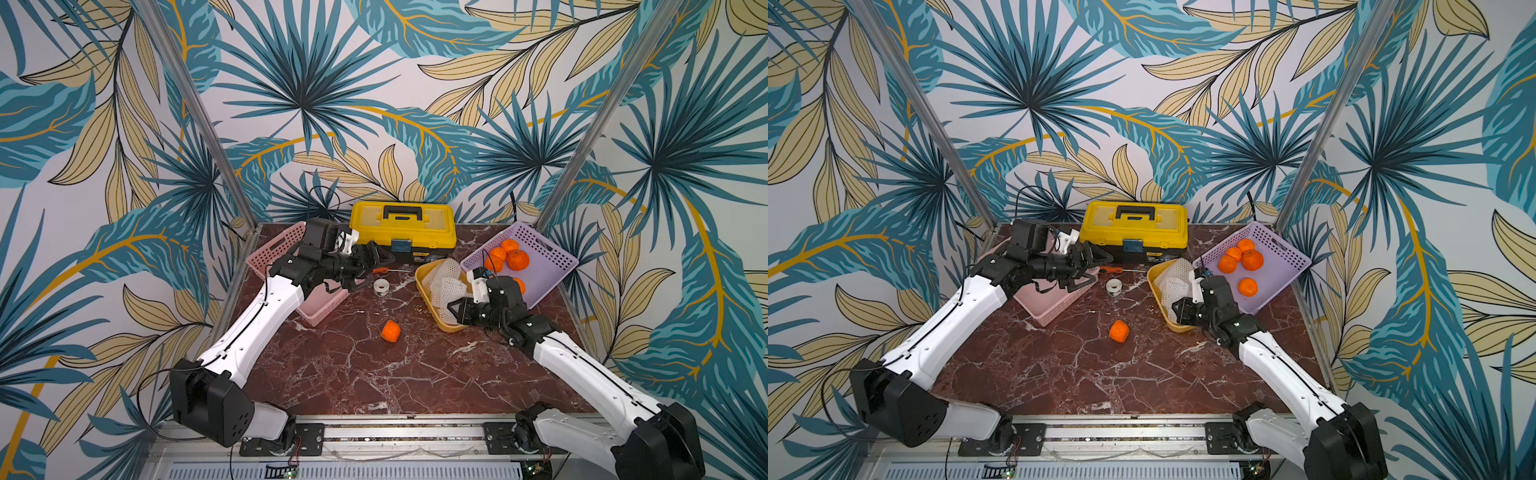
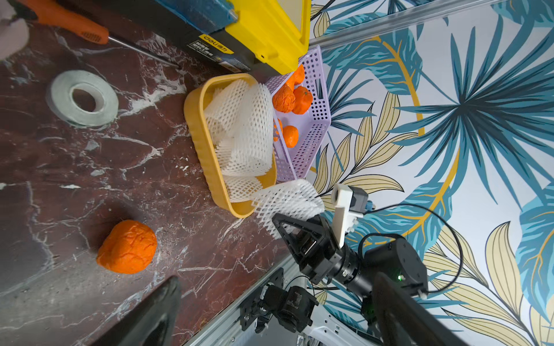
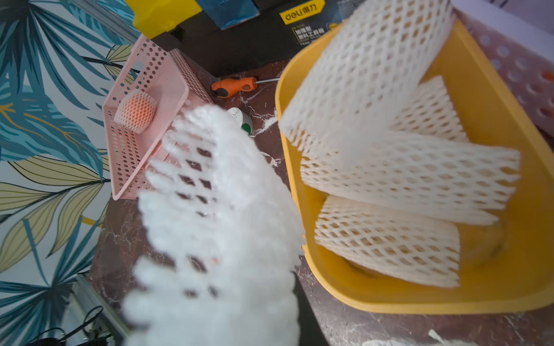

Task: Remove foam nets from oranges
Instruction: Place the foam net into the storage box.

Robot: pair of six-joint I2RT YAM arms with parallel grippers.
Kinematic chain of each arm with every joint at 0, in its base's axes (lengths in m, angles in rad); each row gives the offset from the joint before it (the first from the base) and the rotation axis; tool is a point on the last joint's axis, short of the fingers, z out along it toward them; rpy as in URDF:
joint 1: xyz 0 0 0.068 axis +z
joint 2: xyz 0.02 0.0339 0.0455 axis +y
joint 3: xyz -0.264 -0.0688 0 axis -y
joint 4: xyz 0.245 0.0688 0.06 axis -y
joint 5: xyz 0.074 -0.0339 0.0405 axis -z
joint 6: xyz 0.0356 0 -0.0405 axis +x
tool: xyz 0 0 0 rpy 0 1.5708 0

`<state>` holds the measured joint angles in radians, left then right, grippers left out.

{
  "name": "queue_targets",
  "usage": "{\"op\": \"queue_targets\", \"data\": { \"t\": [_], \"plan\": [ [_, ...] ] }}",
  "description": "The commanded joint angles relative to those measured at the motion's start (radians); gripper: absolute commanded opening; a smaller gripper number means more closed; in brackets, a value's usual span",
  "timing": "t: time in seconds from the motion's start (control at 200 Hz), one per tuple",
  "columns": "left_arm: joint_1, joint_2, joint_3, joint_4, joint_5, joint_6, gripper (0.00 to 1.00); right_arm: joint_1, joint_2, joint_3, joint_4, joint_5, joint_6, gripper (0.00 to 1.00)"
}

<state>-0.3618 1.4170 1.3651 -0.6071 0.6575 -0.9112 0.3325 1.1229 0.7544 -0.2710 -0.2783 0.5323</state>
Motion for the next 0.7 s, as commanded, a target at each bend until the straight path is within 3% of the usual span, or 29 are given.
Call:
{"op": "queue_targets", "data": {
  "t": [0.0, 0.175, 0.245, 0.446, 0.541, 0.696],
  "plan": [
    [0.001, -0.016, -0.023, -0.014, -0.047, 0.070, 0.99, -0.069, 0.062, 0.023, -0.071, -0.199, 0.123, 0.21],
    [-0.005, -0.024, -0.091, -0.039, -0.076, 0.088, 1.00, -0.162, 0.225, 0.101, -0.133, -0.334, 0.146, 0.25],
    [-0.007, -0.018, -0.110, -0.073, -0.106, 0.095, 0.99, -0.174, 0.265, 0.140, -0.193, -0.288, 0.112, 0.30],
    [-0.007, 0.020, -0.149, -0.109, -0.096, 0.100, 1.00, -0.185, 0.254, 0.188, -0.301, -0.105, 0.054, 0.63],
    [-0.009, 0.034, -0.155, -0.113, -0.094, 0.112, 0.99, -0.196, 0.218, 0.168, -0.320, -0.037, 0.055, 0.66],
    [-0.017, 0.065, -0.156, -0.128, -0.096, 0.122, 1.00, -0.220, 0.187, 0.112, -0.304, -0.059, 0.070, 0.67]
  ]
}}
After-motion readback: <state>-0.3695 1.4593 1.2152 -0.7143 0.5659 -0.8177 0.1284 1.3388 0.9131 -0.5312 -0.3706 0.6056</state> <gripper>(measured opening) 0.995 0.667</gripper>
